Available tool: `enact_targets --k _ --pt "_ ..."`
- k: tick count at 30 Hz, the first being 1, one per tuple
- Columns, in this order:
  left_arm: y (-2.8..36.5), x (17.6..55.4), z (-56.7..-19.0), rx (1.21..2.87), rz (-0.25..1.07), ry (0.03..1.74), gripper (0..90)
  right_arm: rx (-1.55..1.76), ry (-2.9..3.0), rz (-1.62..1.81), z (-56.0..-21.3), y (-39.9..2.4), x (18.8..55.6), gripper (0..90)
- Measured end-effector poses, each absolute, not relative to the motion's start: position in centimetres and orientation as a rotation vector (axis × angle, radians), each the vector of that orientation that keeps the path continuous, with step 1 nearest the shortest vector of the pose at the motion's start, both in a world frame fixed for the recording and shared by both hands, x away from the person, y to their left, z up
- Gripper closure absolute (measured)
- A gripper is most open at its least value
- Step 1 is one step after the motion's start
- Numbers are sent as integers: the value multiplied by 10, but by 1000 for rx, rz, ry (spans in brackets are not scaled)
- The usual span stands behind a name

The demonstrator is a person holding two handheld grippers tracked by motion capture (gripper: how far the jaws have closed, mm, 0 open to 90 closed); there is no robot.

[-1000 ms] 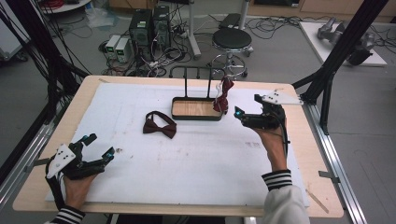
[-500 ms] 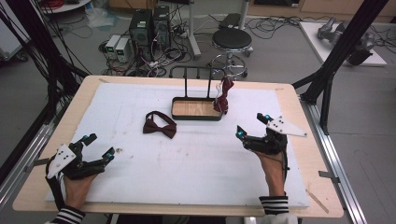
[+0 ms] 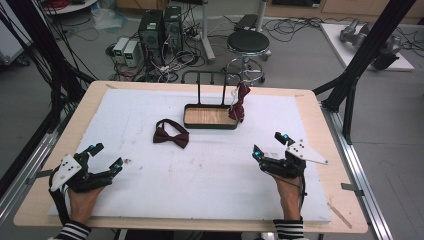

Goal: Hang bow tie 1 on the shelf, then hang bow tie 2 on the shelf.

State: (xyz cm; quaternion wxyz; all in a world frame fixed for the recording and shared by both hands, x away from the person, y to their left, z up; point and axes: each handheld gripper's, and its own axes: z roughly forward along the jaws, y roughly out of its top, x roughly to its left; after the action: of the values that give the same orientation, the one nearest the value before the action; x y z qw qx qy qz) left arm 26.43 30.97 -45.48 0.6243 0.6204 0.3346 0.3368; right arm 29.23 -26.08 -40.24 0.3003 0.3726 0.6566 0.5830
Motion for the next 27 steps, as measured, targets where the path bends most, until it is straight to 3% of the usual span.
enact_targets --k 15,27 --pt "313 268 -453 1421 737 792 123 1021 1710 1579 -405 -266 287 96" --pt "312 293 -421 1497 700 759 125 1013 1748 1567 -409 -261 289 96"
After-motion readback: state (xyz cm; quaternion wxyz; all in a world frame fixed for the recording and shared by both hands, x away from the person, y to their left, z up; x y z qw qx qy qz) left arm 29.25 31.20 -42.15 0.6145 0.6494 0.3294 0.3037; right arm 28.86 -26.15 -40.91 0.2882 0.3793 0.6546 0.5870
